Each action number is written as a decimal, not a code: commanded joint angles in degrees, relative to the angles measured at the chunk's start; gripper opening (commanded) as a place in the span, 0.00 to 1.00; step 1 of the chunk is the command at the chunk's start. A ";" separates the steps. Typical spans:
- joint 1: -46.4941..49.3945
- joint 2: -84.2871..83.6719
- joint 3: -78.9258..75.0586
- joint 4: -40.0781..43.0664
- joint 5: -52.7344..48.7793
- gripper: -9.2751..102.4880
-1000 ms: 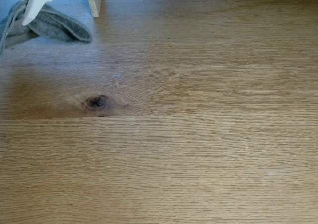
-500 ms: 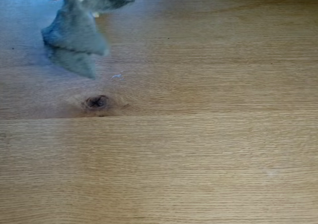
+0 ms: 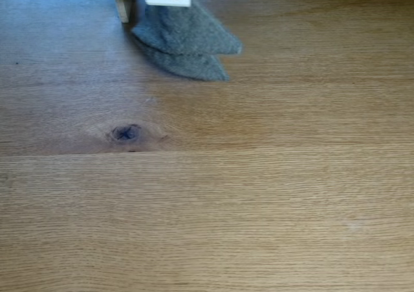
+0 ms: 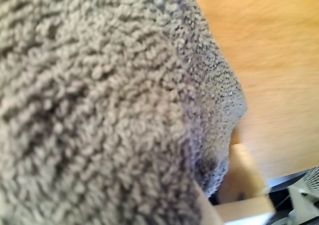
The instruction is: Clean the area in front of the robot
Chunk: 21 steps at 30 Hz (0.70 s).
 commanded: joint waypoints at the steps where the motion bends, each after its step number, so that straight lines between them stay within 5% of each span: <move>1: -3.96 3.08 5.54 -9.14 5.10 0.08; 10: -5.63 -10.81 18.72 -55.37 7.91 0.08; 21: -3.78 -40.61 21.27 -95.01 2.64 0.08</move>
